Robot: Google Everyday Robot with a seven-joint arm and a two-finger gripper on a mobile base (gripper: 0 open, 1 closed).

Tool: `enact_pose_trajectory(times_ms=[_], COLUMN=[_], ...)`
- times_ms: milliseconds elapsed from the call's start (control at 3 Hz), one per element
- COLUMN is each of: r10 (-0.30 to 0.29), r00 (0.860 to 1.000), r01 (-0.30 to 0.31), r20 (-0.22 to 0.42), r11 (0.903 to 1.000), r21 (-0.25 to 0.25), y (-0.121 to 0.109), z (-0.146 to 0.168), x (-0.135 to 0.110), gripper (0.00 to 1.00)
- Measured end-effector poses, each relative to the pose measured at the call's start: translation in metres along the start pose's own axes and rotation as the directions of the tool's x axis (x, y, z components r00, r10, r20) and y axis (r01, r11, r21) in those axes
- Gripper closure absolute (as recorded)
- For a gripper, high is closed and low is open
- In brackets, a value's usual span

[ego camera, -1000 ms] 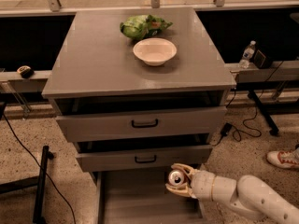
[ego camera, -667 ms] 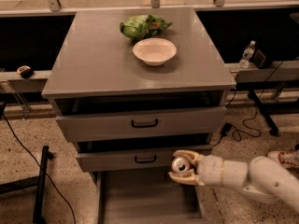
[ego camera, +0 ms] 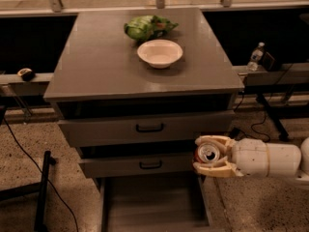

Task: Pick coke can from bottom drawer and place on counter

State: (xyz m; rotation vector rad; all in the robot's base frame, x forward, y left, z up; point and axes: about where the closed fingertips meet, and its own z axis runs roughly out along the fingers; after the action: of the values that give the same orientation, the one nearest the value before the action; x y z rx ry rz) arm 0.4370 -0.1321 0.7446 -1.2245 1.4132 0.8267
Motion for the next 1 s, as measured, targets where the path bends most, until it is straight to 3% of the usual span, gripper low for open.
enact_pose_trajectory(times_ms=[333,667,1000], r10=[0.001,0.068,0.096], r00=[1.0,0.995,0.987], r01=[0.002,-0.055,-0.065], r20=[0.029,0.072,0.131], r11=[0.995,0.9856,0.9724], r21=[-0.1,-0.16,-0.224], y=[0.024,0.014,-0.012], z=[-0.003,0.0,-0.016], x=[-0.013,-0.027,-0.092], gripper=[1.0,1.0,1.0])
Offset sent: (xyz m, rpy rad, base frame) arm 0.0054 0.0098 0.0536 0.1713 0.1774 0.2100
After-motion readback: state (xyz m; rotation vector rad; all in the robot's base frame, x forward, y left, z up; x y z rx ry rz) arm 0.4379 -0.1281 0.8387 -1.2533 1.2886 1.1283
